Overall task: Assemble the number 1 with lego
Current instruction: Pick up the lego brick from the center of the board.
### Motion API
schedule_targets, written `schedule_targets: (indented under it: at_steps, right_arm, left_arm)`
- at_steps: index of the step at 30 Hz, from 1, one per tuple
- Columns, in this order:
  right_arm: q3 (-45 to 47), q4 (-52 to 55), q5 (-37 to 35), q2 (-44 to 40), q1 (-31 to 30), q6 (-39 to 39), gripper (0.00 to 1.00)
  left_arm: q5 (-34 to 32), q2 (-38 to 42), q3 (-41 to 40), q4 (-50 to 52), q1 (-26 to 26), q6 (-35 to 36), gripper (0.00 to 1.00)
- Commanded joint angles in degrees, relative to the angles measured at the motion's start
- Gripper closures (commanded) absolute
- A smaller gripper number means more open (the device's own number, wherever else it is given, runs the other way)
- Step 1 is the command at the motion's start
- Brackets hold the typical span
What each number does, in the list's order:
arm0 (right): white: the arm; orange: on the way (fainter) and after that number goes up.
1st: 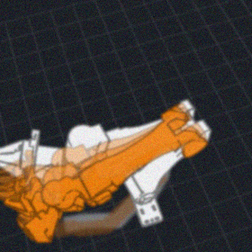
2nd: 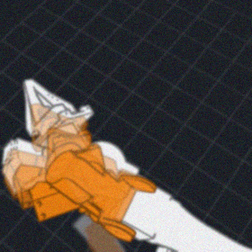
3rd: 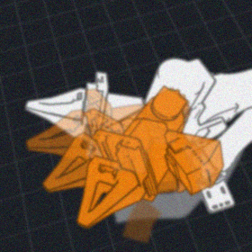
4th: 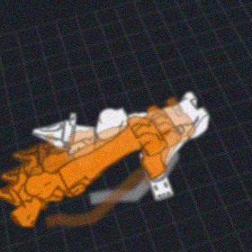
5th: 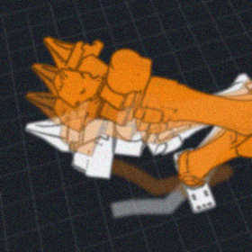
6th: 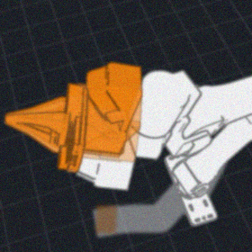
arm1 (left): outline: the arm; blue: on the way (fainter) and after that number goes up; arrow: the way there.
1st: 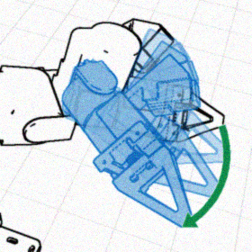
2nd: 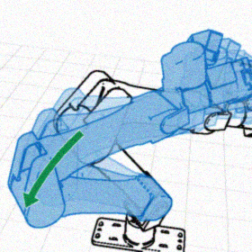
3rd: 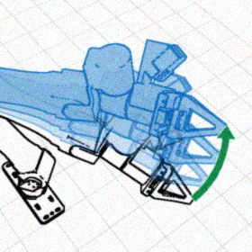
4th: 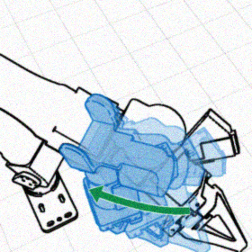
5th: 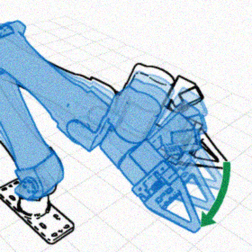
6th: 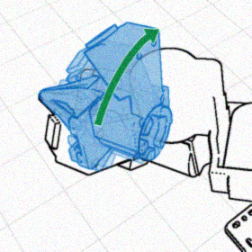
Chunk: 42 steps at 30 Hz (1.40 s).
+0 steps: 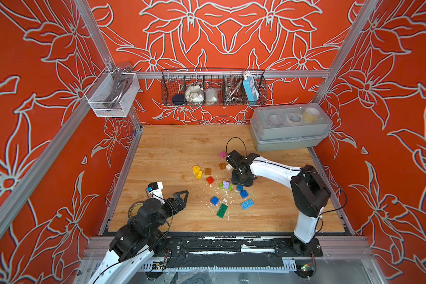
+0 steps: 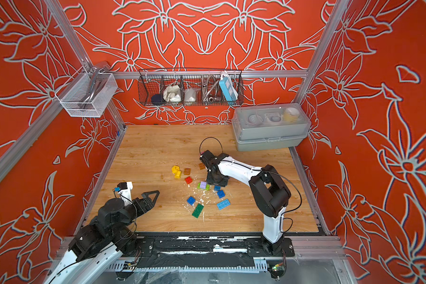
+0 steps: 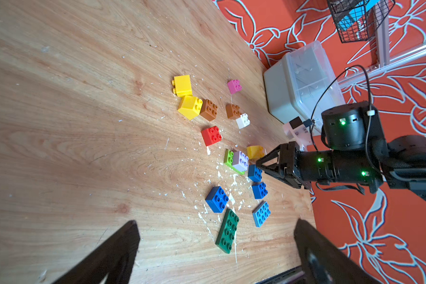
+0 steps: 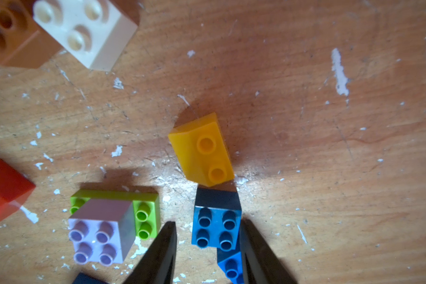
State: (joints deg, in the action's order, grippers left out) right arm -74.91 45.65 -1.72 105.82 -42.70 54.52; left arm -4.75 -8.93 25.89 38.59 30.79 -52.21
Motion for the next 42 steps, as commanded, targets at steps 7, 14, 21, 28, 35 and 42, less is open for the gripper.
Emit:
schedule_targets:
  at_steps: [7, 14, 21, 28, 35, 42]
  right_arm:
    - [4.6, -3.5, 1.7, -0.4, 0.3, 1.1, 0.54]
    - [6.0, -4.7, 2.0, -0.6, 0.6, 0.9, 0.53]
    - [5.8, -4.5, 2.4, -0.3, 0.9, 0.7, 0.63]
    - [3.9, -1.3, 1.3, -1.1, 0.9, 0.4, 0.79]
    - [-2.2, 4.8, -0.6, -0.9, -1.0, 0.3, 0.8]
    - [-10.0, 9.5, -2.5, 1.7, -3.9, 1.7, 0.8]
  left_arm:
    - [6.2, -1.6, -0.4, -6.1, -0.2, 4.9, 0.02]
    - [6.3, -1.2, -0.6, -6.2, -0.2, 4.9, 0.02]
    - [5.0, -1.7, -0.6, -5.6, -0.2, 4.2, 0.02]
    - [4.1, -1.3, -0.7, -5.0, -0.2, 3.6, 0.02]
    - [3.9, -3.1, -0.5, -5.0, -0.2, 3.3, 0.02]
    - [3.9, -4.5, 0.1, -4.6, -0.2, 3.3, 0.02]
